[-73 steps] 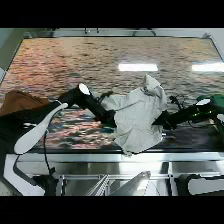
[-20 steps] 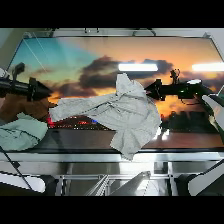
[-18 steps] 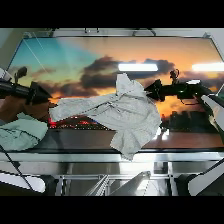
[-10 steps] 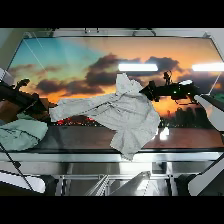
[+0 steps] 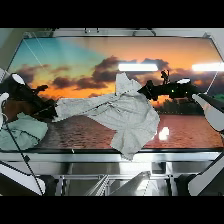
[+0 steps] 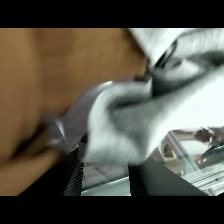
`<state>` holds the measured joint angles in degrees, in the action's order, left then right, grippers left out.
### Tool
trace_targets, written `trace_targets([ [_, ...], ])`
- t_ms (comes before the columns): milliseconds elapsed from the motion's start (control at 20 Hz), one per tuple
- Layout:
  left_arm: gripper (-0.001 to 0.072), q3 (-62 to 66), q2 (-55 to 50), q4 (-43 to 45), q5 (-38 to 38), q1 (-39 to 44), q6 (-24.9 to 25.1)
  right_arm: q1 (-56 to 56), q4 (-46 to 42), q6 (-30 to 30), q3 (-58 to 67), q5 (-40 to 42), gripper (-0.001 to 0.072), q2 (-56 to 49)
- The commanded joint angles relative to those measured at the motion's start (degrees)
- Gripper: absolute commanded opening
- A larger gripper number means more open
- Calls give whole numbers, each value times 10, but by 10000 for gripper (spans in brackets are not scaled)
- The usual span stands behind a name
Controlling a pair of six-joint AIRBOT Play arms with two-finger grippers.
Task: Fold the shirts.
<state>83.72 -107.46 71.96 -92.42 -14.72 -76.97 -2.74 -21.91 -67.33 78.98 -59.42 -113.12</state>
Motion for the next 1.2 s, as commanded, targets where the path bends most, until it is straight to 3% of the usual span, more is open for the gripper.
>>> trace_targets([
  [0,112,0,-20,3,5,26,10,0,5,0,1,-4,281,0],
  [50,12,0,-17,-6,7,30,26,0,12,3,1,-6,155,0],
  [150,12,0,2,-54,25,31,49,0,51,44,4,-12,16,0],
  [300,13,17,48,-155,72,11,83,-1,78,66,32,-44,14,7],
  [400,13,23,82,-267,76,-15,129,-6,78,73,45,-66,14,31],
  [550,12,4,156,-500,57,-62,231,-37,77,91,49,-112,14,115],
  [650,12,-4,220,-665,3,-88,286,-70,74,106,49,-143,14,203],
  [750,12,8,294,-770,-41,-109,290,-107,74,118,49,-153,14,316],
  [850,12,42,370,-821,-65,-134,280,-144,74,142,49,-152,14,443],
  [1000,13,108,478,-871,-70,-188,257,-193,47,165,49,-133,14,629],
  [1150,15,177,552,-871,-54,-268,215,-219,-38,168,49,-69,15,779],
])
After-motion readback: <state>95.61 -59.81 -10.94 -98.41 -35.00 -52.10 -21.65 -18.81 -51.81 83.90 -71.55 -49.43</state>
